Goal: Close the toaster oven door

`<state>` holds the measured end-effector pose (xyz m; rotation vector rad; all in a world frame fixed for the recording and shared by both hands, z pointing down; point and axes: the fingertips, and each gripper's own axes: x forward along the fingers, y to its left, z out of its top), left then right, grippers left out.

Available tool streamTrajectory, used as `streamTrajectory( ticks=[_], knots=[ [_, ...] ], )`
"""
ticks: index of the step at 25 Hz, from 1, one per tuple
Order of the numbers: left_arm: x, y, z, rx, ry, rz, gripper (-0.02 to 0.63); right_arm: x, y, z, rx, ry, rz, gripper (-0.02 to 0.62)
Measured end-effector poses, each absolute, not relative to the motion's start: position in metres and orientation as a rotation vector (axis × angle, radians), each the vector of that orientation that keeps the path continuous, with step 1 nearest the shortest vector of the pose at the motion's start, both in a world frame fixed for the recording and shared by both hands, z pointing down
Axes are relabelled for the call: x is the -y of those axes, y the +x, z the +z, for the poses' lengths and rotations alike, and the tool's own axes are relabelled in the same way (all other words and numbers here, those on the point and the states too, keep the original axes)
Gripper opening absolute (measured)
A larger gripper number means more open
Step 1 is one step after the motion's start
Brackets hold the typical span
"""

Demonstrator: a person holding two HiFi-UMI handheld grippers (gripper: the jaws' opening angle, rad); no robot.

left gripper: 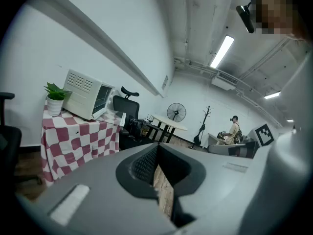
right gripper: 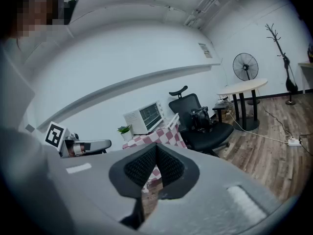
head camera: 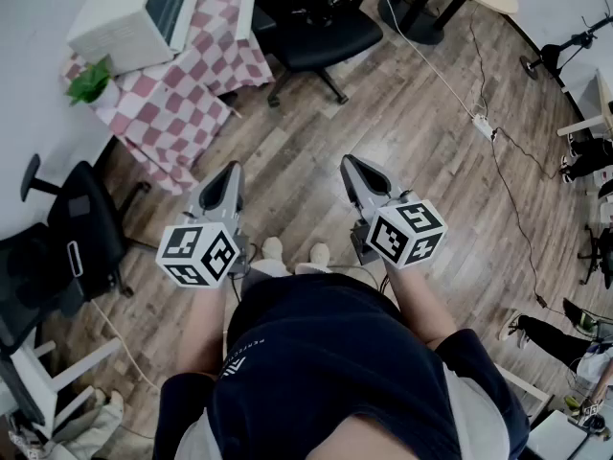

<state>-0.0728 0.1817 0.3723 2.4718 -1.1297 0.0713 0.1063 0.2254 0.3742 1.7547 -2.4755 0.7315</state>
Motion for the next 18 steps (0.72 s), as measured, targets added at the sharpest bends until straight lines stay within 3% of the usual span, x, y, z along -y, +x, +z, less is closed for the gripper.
streamTrajectory(
  ticks=[18],
  knots=[
    [-0.151,-0.113,0.384,1.102,2.571,0.179,0.016,-0.178,0.059,0.379,2.480,1.770,0.819,0.002]
  ],
)
